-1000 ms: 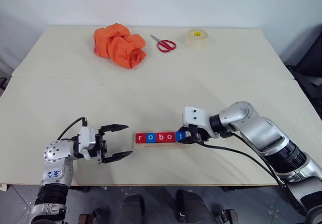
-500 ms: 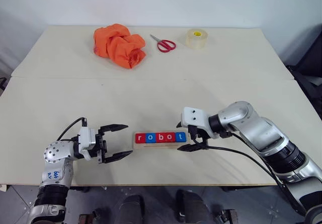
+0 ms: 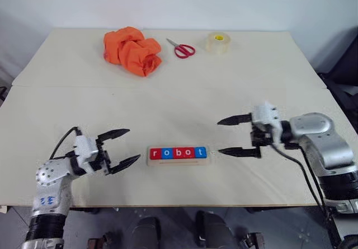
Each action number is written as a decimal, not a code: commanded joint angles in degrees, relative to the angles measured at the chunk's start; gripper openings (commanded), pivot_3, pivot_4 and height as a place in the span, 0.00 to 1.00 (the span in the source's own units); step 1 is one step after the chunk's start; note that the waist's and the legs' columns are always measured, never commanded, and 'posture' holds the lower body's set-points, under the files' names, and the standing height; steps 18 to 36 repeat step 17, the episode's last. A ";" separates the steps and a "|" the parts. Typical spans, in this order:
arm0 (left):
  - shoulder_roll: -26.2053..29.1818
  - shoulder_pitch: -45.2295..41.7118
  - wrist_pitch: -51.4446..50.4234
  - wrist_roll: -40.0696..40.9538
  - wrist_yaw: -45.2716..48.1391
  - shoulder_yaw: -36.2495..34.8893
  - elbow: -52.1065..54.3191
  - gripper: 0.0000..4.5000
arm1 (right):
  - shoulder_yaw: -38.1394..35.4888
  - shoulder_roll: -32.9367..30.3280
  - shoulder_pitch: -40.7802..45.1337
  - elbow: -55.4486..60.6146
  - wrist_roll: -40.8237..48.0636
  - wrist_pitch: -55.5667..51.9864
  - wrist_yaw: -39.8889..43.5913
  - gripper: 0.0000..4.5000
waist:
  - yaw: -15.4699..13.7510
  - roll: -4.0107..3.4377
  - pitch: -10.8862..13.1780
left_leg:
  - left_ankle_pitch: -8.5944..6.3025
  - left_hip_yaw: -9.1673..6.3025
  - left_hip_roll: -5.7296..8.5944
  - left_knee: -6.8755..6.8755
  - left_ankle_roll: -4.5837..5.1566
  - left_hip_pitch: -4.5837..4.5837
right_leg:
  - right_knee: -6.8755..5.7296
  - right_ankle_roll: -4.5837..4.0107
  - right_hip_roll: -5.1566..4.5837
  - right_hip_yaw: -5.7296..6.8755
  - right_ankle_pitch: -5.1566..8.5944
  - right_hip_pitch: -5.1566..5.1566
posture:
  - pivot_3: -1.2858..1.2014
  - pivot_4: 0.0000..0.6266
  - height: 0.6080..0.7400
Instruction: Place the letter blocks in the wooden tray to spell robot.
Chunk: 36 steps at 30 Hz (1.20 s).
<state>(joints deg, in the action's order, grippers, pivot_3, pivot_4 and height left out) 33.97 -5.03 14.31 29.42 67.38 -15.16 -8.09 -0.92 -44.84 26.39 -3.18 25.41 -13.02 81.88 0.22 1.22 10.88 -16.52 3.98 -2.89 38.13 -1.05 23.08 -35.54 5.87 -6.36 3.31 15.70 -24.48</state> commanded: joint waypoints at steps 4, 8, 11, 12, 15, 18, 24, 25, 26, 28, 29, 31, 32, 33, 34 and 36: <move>3.58 3.02 -0.41 5.24 5.55 -5.33 0.95 1.00 | -2.98 -2.69 -0.73 -10.23 0.20 10.28 9.00 1.00 | 0.05 0.00 0.00 | 0.02 0.03 0.00 0.03 -0.03 -0.04 | -0.05 0.00 0.00 -0.03 0.00 0.00 | 0.52 0.24 1.00; 4.09 2.13 0.44 5.72 4.56 -8.09 0.29 1.00 | -3.61 -3.81 2.08 -17.29 0.36 13.86 10.48 1.00 | 0.02 -0.01 0.00 | 0.02 0.02 0.01 0.03 -0.04 -0.05 | -0.05 -0.01 -0.02 -0.03 0.00 0.01 | 0.52 0.24 1.00; 4.12 0.96 -0.85 6.13 4.30 -8.32 0.88 1.00 | -2.21 -5.01 3.66 -19.29 3.64 14.50 10.62 1.00 | 0.01 -0.02 0.01 | 0.02 0.03 0.02 0.03 -0.04 -0.04 | -0.05 -0.02 -0.04 -0.03 -0.01 0.00 | 0.52 0.24 1.00; 4.06 0.60 -1.08 6.02 4.33 -8.20 0.90 1.00 | -1.87 -5.15 4.17 -19.88 3.86 14.62 10.62 1.00 | 0.00 -0.02 0.01 | 0.02 0.03 0.02 0.03 -0.04 -0.05 | -0.06 -0.02 -0.04 -0.03 0.00 0.00 | 0.52 0.24 1.00; 4.06 -0.32 -1.38 5.63 4.90 -7.74 0.35 1.00 | -1.14 -5.10 5.74 -22.39 3.01 15.85 10.62 1.00 | -0.01 -0.02 0.01 | 0.02 0.03 0.02 0.03 -0.05 -0.04 | -0.05 -0.02 -0.04 -0.03 0.00 0.00 | 0.52 0.24 1.00; 3.87 -0.75 -0.95 5.79 5.98 -7.58 0.14 1.00 | -0.79 -4.95 6.34 -23.63 2.94 16.72 10.62 1.00 | 0.00 -0.02 0.01 | 0.02 0.04 0.02 0.03 -0.05 -0.04 | -0.05 -0.02 -0.04 -0.03 0.00 0.00 | 0.52 0.24 1.00; 3.87 -0.75 -0.95 5.79 5.98 -7.58 0.14 1.00 | -0.79 -4.95 6.34 -23.63 2.94 16.72 10.62 1.00 | 0.00 -0.02 0.01 | 0.02 0.04 0.02 0.03 -0.05 -0.04 | -0.05 -0.02 -0.04 -0.03 0.00 0.00 | 0.52 0.24 1.00; 3.87 -0.75 -0.95 5.79 5.98 -7.58 0.14 1.00 | -0.79 -4.95 6.34 -23.63 2.94 16.72 10.62 1.00 | 0.00 -0.02 0.01 | 0.02 0.04 0.02 0.03 -0.05 -0.04 | -0.05 -0.02 -0.04 -0.03 0.00 0.00 | 0.52 0.24 1.00; 3.87 -0.75 -0.95 5.79 5.98 -7.58 0.14 1.00 | -0.79 -4.95 6.34 -23.63 2.94 16.72 10.62 1.00 | 0.00 -0.02 0.01 | 0.02 0.04 0.02 0.03 -0.05 -0.04 | -0.05 -0.02 -0.04 -0.03 0.00 0.00 | 0.52 0.24 1.00; 3.87 -0.75 -0.95 5.79 5.98 -7.58 0.14 1.00 | -0.79 -4.95 6.34 -23.63 2.94 16.72 10.62 1.00 | 0.00 -0.02 0.01 | 0.02 0.04 0.02 0.03 -0.05 -0.04 | -0.05 -0.02 -0.04 -0.03 0.00 0.00 | 0.52 0.24 1.00; 3.87 -0.75 -0.95 5.79 5.98 -7.58 0.14 1.00 | -0.79 -4.95 6.34 -23.63 2.94 16.72 10.62 1.00 | 0.00 -0.02 0.01 | 0.02 0.04 0.02 0.03 -0.05 -0.04 | -0.05 -0.02 -0.04 -0.03 0.00 0.00 | 0.52 0.24 1.00; 3.87 -0.75 -0.95 5.79 5.98 -7.58 0.14 1.00 | -0.79 -4.95 6.34 -23.63 2.94 16.72 10.62 1.00 | 0.00 -0.02 0.01 | 0.02 0.04 0.02 0.03 -0.05 -0.04 | -0.05 -0.02 -0.04 -0.03 0.00 0.00 | 0.52 0.24 1.00; 3.87 -0.75 -0.95 5.79 5.98 -7.58 0.14 1.00 | -0.79 -4.95 6.34 -23.63 2.94 16.72 10.62 1.00 | 0.00 -0.02 0.01 | 0.02 0.04 0.02 0.03 -0.05 -0.04 | -0.05 -0.02 -0.04 -0.03 0.00 0.00 | 0.52 0.24 1.00; 3.87 -0.75 -0.95 5.79 5.98 -7.58 0.14 1.00 | -0.79 -4.95 6.34 -23.63 2.94 16.72 10.62 1.00 | 0.00 -0.02 0.01 | 0.02 0.04 0.02 0.03 -0.05 -0.04 | -0.05 -0.02 -0.04 -0.03 0.00 0.00 | 0.52 0.24 1.00; 3.87 -0.75 -0.95 5.79 5.98 -7.58 0.14 1.00 | -0.79 -4.95 6.34 -23.63 2.94 16.72 10.62 1.00 | 0.00 -0.02 0.01 | 0.02 0.04 0.02 0.03 -0.05 -0.04 | -0.05 -0.02 -0.04 -0.03 0.00 0.00 | 0.52 0.24 1.00; 3.87 -0.75 -0.95 5.79 5.98 -7.58 0.14 1.00 | -0.79 -4.95 6.34 -23.63 2.94 16.72 10.62 1.00 | 0.00 -0.02 0.01 | 0.02 0.04 0.02 0.03 -0.05 -0.04 | -0.05 -0.02 -0.04 -0.03 0.00 0.00 | 0.52 0.24 1.00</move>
